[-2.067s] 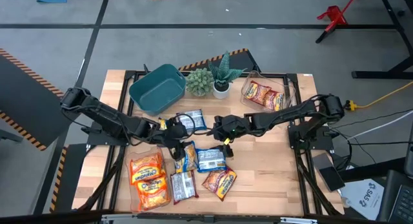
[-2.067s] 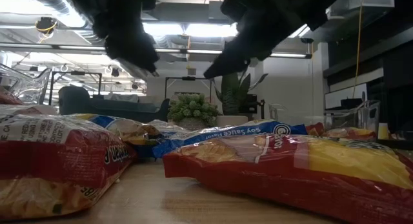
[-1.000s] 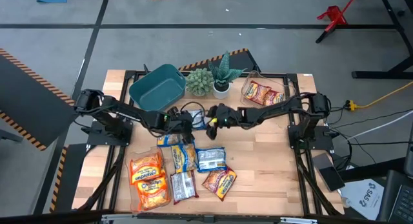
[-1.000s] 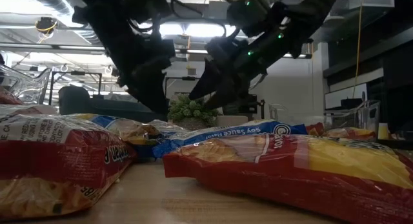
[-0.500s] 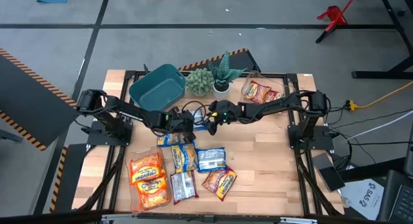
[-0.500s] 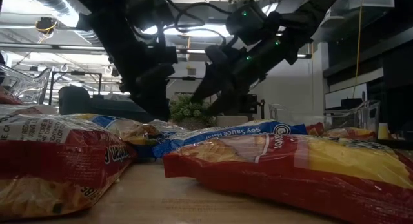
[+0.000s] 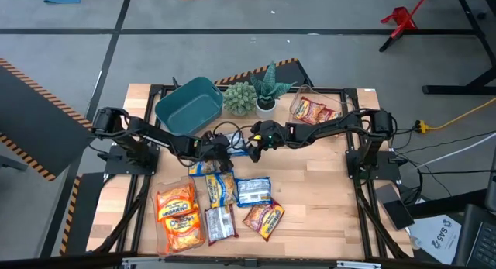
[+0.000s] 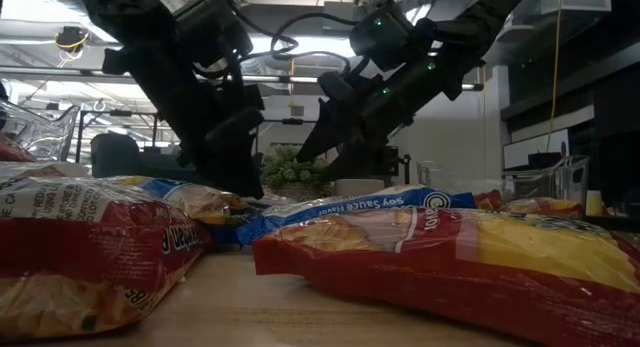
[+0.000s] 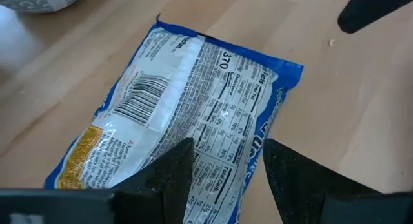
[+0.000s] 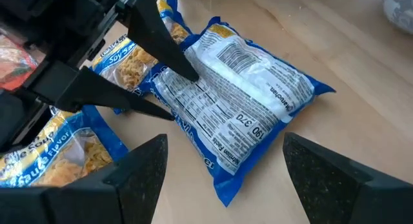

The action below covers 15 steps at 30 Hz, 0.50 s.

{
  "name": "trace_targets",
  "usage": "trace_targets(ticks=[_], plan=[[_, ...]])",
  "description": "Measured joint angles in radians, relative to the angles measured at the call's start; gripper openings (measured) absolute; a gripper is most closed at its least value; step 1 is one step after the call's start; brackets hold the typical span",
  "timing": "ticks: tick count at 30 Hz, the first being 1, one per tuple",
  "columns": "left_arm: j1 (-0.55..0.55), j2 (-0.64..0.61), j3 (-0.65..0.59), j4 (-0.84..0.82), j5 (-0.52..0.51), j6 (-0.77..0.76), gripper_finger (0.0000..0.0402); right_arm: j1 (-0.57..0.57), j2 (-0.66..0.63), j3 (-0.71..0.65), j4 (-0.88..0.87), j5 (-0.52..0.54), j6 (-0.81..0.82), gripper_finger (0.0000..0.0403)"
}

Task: Sort Maruchan noodles
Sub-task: Put the blue noodle pack into the green bin

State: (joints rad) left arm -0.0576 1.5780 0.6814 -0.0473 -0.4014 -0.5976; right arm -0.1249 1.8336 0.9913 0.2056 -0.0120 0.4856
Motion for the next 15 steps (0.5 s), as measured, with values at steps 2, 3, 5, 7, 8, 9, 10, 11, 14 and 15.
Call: trace_targets(ticks=[2, 3, 5, 7, 8, 9, 10, 11, 14, 15], plan=[[0.0, 0.0, -0.004, 0.008, 0.006, -0.003, 0.0182, 0.0, 0.0, 0.0, -0.005, 0.001, 0.032, 0.0294], [0.001, 0.0, -0.004, 0.008, 0.007, -0.003, 0.0182, 0.0, 0.0, 0.0, -0.01, 0.005, 0.044, 0.0294], [0.001, 0.0, -0.004, 0.007, 0.01, -0.003, 0.0182, 0.0, 0.0, 0.0, -0.028, 0.028, 0.084, 0.0294], [0.001, 0.0, -0.004, 0.007, 0.012, -0.017, 0.0182, 0.0, 0.0, 0.0, -0.055, 0.058, 0.119, 0.0294], [0.001, 0.0, -0.004, 0.007, 0.013, -0.021, 0.0182, 0.0, 0.003, 0.0, -0.065, 0.073, 0.141, 0.0294], [0.001, 0.0, -0.004, 0.007, 0.016, -0.022, 0.0182, 0.0, 0.01, 0.0, -0.066, 0.081, 0.159, 0.0294], [0.0, 0.0, -0.004, 0.006, 0.019, -0.023, 0.0182, -0.001, 0.017, 0.0, -0.071, 0.081, 0.172, 0.0294], [0.0, 0.0, -0.004, 0.005, 0.02, -0.026, 0.0182, -0.002, 0.025, 0.0, -0.073, 0.08, 0.19, 0.0294], [0.0, 0.0, -0.004, 0.004, 0.028, -0.037, 0.0182, 0.0, 0.06, 0.001, -0.03, 0.072, 0.244, 0.0294], [0.0, 0.0, -0.004, 0.003, 0.031, -0.043, 0.0182, 0.0, 0.074, 0.001, -0.015, 0.073, 0.26, 0.0294]])
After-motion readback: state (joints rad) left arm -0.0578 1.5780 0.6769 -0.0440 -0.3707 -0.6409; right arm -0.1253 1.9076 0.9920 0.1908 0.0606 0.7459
